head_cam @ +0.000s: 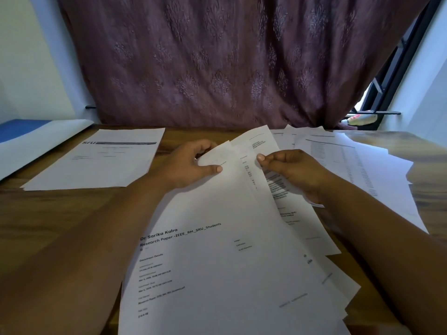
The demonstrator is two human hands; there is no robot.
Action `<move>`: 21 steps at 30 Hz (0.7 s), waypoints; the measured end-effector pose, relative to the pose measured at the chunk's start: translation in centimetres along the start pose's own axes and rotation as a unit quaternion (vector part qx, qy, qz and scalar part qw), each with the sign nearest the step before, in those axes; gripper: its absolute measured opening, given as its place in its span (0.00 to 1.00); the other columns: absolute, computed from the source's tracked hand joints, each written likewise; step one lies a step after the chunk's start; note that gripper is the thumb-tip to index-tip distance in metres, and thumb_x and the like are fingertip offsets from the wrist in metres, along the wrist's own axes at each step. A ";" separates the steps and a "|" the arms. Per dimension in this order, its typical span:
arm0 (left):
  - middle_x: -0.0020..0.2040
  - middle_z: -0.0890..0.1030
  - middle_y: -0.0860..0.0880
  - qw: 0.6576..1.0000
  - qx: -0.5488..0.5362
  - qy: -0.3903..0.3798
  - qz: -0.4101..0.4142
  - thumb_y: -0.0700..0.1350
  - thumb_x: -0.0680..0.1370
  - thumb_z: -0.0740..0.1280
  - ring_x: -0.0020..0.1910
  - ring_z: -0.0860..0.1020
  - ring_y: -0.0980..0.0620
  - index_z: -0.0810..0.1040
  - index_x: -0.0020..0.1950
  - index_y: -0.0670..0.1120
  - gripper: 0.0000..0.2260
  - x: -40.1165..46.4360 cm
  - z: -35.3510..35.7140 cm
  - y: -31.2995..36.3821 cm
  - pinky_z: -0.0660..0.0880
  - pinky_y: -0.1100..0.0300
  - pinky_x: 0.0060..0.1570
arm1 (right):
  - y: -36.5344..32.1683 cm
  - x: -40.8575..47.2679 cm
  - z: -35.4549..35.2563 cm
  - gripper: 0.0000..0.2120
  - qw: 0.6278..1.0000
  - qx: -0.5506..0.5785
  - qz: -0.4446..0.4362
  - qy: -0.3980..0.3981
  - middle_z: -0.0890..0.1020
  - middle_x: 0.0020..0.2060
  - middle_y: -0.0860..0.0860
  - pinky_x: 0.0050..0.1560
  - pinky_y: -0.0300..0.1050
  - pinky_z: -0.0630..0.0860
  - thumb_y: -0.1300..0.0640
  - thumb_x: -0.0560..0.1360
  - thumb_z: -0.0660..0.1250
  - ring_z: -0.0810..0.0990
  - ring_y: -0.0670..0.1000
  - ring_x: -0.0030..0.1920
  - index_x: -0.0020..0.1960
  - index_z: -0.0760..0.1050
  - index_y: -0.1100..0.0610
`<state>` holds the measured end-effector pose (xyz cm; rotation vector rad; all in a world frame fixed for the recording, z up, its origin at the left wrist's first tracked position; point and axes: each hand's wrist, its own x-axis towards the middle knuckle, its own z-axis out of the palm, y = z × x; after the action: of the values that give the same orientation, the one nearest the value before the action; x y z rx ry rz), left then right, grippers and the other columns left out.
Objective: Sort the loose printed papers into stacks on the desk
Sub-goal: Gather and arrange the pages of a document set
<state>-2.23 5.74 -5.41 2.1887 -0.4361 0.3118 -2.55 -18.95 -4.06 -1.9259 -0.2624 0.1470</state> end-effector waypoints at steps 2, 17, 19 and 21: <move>0.49 0.79 0.64 1.000 0.010 -0.001 0.006 0.41 0.73 0.76 0.45 0.76 0.75 0.78 0.57 0.51 0.15 0.0 0.0 0.1 0.72 0.79 0.46 | 0.1 0.2 0.2 0.12 1.000 0.001 0.001 0.014 0.85 0.49 0.42 0.40 0.39 0.74 0.45 0.73 0.70 0.83 0.46 0.45 0.49 0.83 0.54; 0.55 0.82 0.53 0.999 0.001 0.005 0.031 0.42 0.72 0.76 0.56 0.79 0.55 0.78 0.59 0.50 0.17 0.4 0.2 -0.6 0.76 0.57 0.59 | 1.0 1.5 -0.4 0.06 0.996 0.077 0.037 0.002 0.86 0.48 0.48 0.55 0.43 0.76 0.57 0.77 0.69 0.84 0.49 0.50 0.50 0.82 0.58; 0.56 0.82 0.53 1.000 -0.001 0.006 0.029 0.42 0.72 0.77 0.56 0.79 0.56 0.78 0.59 0.51 0.17 0.4 0.2 -0.6 0.76 0.59 0.58 | 1.0 1.5 -0.3 0.06 0.997 0.072 0.038 0.002 0.86 0.47 0.48 0.57 0.44 0.76 0.56 0.77 0.69 0.84 0.49 0.50 0.50 0.82 0.57; 0.56 0.82 0.53 1.000 -0.007 0.009 0.022 0.42 0.72 0.77 0.56 0.79 0.56 0.77 0.58 0.54 0.18 0.3 0.3 -0.5 0.76 0.62 0.57 | 1.0 1.6 -0.4 0.07 0.997 0.068 0.037 0.004 0.86 0.48 0.48 0.57 0.44 0.76 0.56 0.77 0.68 0.84 0.49 0.50 0.51 0.82 0.57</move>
<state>-1.71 5.75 -5.83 2.1632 -0.4763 0.3524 -0.84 -19.25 -4.84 -1.8013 -0.1712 0.2023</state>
